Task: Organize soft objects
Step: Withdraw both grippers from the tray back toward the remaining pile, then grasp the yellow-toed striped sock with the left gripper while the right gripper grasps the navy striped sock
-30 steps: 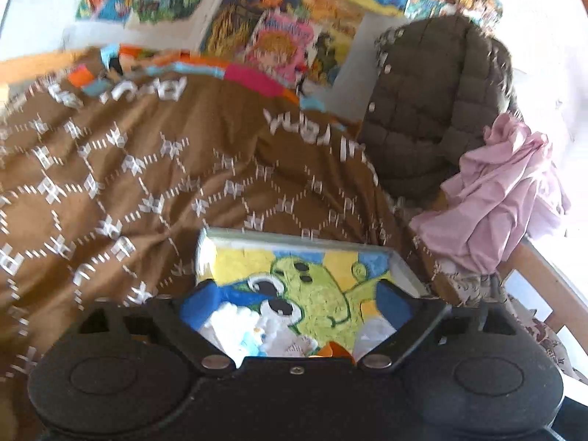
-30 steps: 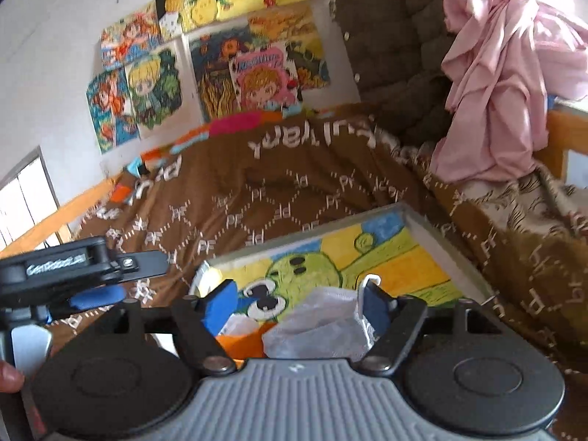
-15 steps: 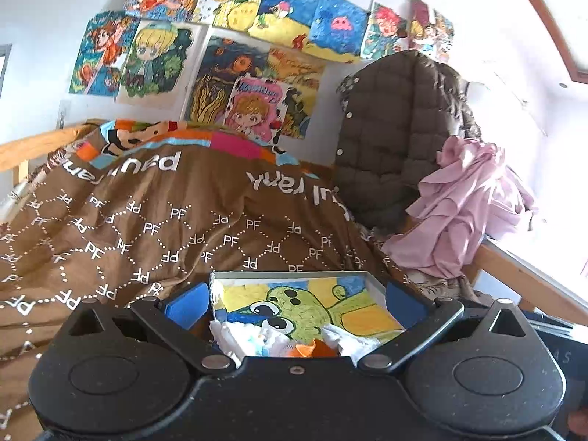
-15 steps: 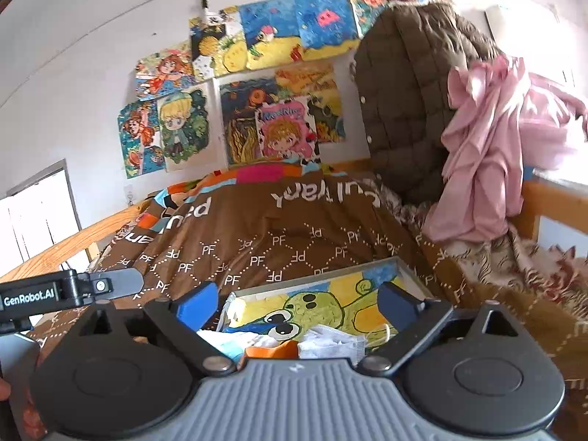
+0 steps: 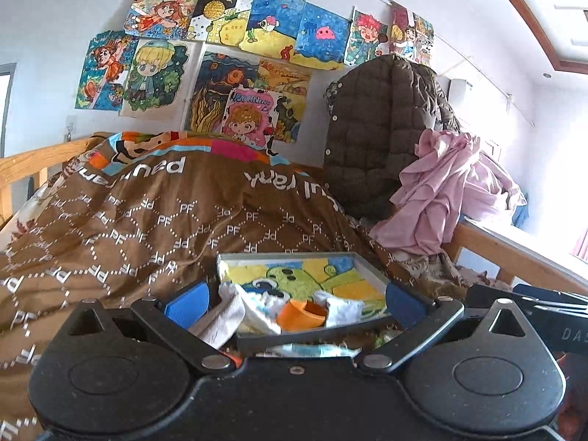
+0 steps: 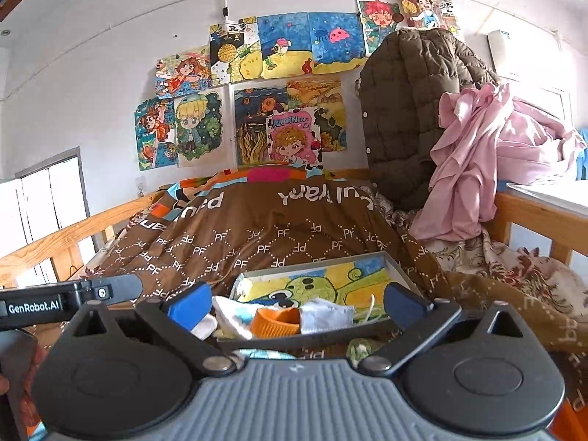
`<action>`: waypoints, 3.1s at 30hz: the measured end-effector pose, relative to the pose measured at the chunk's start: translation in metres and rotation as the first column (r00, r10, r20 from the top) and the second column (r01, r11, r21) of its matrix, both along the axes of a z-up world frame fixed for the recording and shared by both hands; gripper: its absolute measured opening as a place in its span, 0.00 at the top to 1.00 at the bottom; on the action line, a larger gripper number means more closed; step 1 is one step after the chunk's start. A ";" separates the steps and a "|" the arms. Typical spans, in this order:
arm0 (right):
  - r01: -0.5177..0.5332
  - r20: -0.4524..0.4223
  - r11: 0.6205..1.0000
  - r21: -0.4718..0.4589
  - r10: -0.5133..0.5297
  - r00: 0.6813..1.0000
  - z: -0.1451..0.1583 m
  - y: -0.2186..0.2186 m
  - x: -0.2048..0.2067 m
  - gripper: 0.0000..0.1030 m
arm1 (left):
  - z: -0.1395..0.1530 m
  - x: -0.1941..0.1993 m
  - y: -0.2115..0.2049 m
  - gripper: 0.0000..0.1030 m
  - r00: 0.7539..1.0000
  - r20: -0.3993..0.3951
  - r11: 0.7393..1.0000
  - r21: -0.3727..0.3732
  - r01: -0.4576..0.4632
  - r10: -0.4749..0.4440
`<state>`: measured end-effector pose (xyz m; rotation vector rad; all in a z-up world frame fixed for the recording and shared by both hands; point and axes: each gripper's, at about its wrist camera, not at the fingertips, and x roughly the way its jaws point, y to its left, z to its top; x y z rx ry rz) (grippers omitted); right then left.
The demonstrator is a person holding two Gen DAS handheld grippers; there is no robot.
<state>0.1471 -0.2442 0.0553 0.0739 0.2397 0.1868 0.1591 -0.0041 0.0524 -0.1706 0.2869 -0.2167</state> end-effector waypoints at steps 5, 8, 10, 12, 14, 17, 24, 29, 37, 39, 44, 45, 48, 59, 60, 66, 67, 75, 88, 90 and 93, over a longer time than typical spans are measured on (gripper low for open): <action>0.001 -0.011 1.000 -0.029 -0.001 1.000 -0.007 -0.002 -0.024 0.00 | -0.012 -0.025 0.002 0.01 1.000 -0.014 1.000 0.012 0.002 -0.002; 0.002 -0.017 0.999 -0.038 -0.002 1.000 -0.011 -0.002 -0.037 0.00 | -0.021 -0.041 0.001 0.01 1.000 -0.018 1.000 0.027 0.007 -0.007; 0.002 -0.019 0.999 -0.042 -0.003 1.000 -0.013 -0.002 -0.046 0.00 | -0.027 -0.050 0.001 0.01 1.000 -0.024 0.999 0.039 0.012 -0.011; 0.002 -0.023 0.999 -0.046 -0.003 1.000 -0.016 -0.002 -0.053 0.00 | -0.030 -0.056 0.001 0.01 1.000 -0.026 0.999 0.044 0.012 -0.011; 0.000 -0.031 0.999 -0.051 -0.002 1.000 -0.018 -0.001 -0.060 0.00 | -0.034 -0.061 0.001 0.01 0.999 -0.035 0.999 0.045 0.014 -0.012; -0.006 -0.049 0.999 -0.053 0.003 0.999 -0.023 -0.001 -0.070 0.00 | -0.039 -0.066 0.001 0.01 0.998 -0.060 0.998 0.056 0.020 -0.017; 0.006 -0.119 0.998 -0.062 -0.013 0.993 -0.031 -0.002 -0.080 0.00 | -0.053 -0.075 0.002 0.01 0.992 -0.126 0.996 0.087 0.037 -0.025; 0.027 -0.188 0.997 -0.069 -0.039 0.981 -0.038 -0.004 -0.078 0.00 | -0.062 -0.073 -0.001 0.01 0.982 -0.187 0.994 0.096 0.058 -0.039; 0.075 -0.261 0.996 -0.055 -0.087 0.961 -0.046 -0.012 -0.068 0.00 | -0.072 -0.072 -0.013 0.01 0.970 -0.227 0.988 0.102 0.116 -0.090; 0.086 -0.274 0.995 -0.047 -0.096 0.957 -0.047 -0.015 -0.066 0.00 | -0.073 -0.072 -0.016 0.01 0.967 -0.232 0.986 0.104 0.133 -0.106; 0.103 -0.304 0.994 -0.043 -0.111 0.946 -0.050 -0.017 -0.061 0.00 | -0.077 -0.071 -0.023 0.01 0.956 -0.252 0.981 0.081 0.174 -0.149; 0.108 -0.311 0.993 -0.042 -0.116 0.943 -0.051 -0.018 -0.059 0.00 | -0.079 -0.069 -0.024 0.01 0.953 -0.260 0.981 0.074 0.180 -0.156; 0.121 -0.330 0.992 -0.038 -0.127 0.936 -0.053 -0.020 -0.056 0.00 | -0.082 -0.067 -0.028 0.01 0.947 -0.274 0.979 0.066 0.195 -0.170; 0.154 -0.379 0.987 -0.033 -0.155 0.912 -0.058 -0.025 -0.046 0.00 | -0.086 -0.064 -0.037 0.01 0.941 -0.280 0.974 0.066 0.216 -0.189; 0.157 -0.383 0.987 -0.028 -0.156 0.911 -0.059 -0.026 -0.046 0.00 | -0.087 -0.063 -0.038 0.01 0.942 -0.277 0.973 0.071 0.217 -0.190; 0.171 -0.429 0.985 0.024 -0.144 0.892 -0.062 -0.036 -0.034 0.00 | -0.091 -0.046 -0.050 0.01 0.946 -0.260 0.972 0.082 0.221 -0.193; 0.170 -0.441 0.985 0.037 -0.137 0.887 -0.063 -0.039 -0.030 0.00 | -0.092 -0.044 -0.052 0.01 0.946 -0.257 0.972 0.077 0.224 -0.198; 0.170 -0.463 0.985 0.013 -0.145 0.875 -0.064 -0.054 0.006 0.00 | -0.099 -0.015 -0.082 0.01 0.936 -0.219 0.955 0.049 0.293 -0.276; 0.161 -0.512 0.986 0.054 -0.111 0.852 -0.088 -0.077 0.076 0.00 | -0.126 0.039 -0.122 0.01 0.900 -0.242 0.931 -0.047 0.362 -0.362; 0.168 -0.518 0.983 0.070 -0.108 0.849 -0.092 -0.079 0.083 0.00 | -0.128 0.045 -0.124 0.01 0.896 -0.243 0.928 -0.076 0.365 -0.372; 0.187 -0.544 0.975 0.116 -0.095 0.834 -0.101 -0.083 0.092 0.00 | -0.131 0.053 -0.129 0.03 0.888 -0.250 0.923 -0.100 0.373 -0.386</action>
